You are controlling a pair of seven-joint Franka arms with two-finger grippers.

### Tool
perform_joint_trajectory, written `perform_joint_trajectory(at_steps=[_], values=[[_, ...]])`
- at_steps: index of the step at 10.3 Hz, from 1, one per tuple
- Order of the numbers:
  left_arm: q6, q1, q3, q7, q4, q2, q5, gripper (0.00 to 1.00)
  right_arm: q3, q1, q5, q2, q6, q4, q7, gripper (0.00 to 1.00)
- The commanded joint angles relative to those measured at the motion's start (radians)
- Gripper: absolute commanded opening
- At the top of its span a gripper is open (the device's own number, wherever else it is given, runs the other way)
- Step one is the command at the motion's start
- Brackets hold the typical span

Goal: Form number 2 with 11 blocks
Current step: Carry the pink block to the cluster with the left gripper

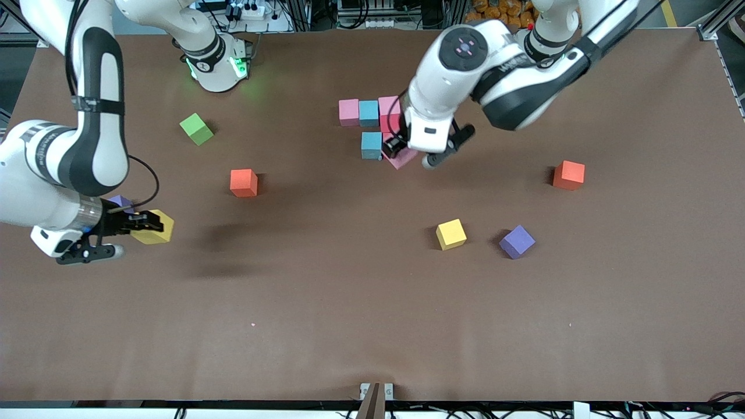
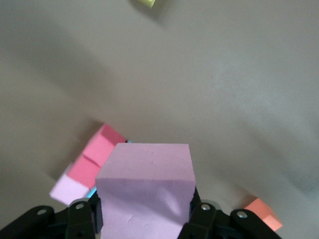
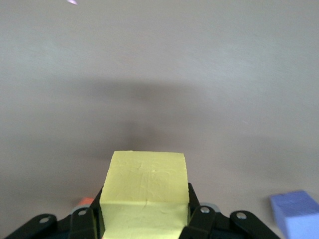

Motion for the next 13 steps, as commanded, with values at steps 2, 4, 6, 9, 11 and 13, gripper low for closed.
perform_joint_trajectory(at_steps=[2,4,6,9,11,13], values=[[-0.011,-0.090,0.008,-0.308,0.021,-0.006,-0.020,0.07,0.125,0.030,0.011,0.012,-0.015,0.041,0.053,0.27],[0.032,-0.160,0.015,-0.503,0.018,0.000,-0.015,0.08,0.255,-0.008,0.002,-0.001,-0.012,0.043,0.052,0.28],[0.087,-0.219,0.060,-0.661,0.015,0.014,-0.012,0.08,0.261,-0.019,-0.015,0.006,-0.011,0.041,0.040,0.29],[0.218,-0.459,0.261,-0.860,0.016,0.039,0.008,0.08,0.261,-0.093,-0.066,0.028,0.018,0.047,0.026,0.29],[0.299,-0.672,0.476,-0.979,0.015,0.042,0.012,0.08,0.261,-0.105,-0.067,0.034,0.020,0.047,0.026,0.29],[0.330,-0.753,0.557,-1.097,0.011,0.057,0.014,0.08,0.261,-0.110,-0.068,0.054,0.049,0.047,0.026,0.29]])
